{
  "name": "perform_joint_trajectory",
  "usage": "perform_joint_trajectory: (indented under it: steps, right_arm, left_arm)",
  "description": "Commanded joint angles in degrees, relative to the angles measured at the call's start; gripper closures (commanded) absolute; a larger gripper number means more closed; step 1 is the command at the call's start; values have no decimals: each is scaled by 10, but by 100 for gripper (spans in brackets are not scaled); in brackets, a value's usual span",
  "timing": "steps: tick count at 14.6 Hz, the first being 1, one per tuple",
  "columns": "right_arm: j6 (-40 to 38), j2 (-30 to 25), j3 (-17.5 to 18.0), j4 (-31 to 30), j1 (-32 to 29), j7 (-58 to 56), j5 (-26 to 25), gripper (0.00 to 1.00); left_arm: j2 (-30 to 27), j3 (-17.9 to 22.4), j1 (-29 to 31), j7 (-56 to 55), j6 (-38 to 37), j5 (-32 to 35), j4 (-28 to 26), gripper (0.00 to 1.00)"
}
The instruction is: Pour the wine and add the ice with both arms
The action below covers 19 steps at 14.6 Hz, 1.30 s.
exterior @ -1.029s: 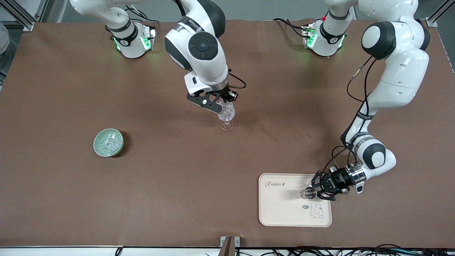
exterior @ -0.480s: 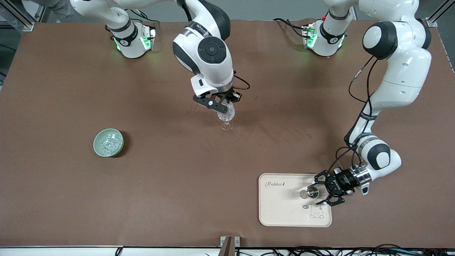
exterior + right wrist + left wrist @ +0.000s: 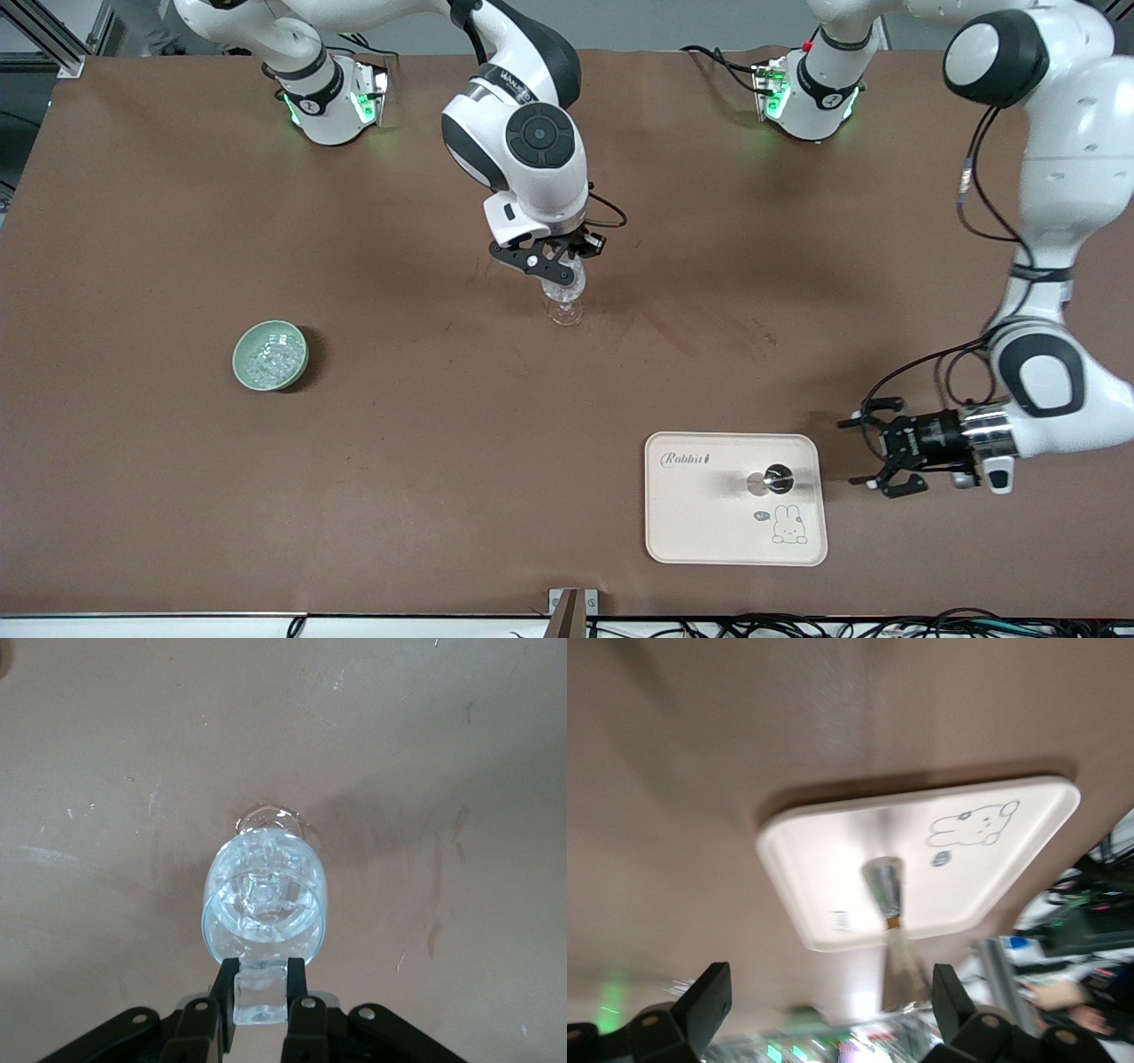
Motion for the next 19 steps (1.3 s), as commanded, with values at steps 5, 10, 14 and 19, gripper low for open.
perform_joint_trajectory:
  steps: [5,10,14,19]
  right_arm:
    - [12,3,-3,1,5,11,-14,93]
    - [8,3,-3,-1,5,9,-14,91]
    - [6,3,-3,-2,5,10,-14,89]
    - [9,4,-3,-2,5,10,-14,70]
  left_arm:
    - [-175,-7,-14,-2,-123,240,-17,0]
    - [-262,-73,-17,160,-178,375,-19,0]
    - [-324,-112,-26,263,-195,439,-22,0]
    - [-405,-82,-50,373,-234,438,-40,0]
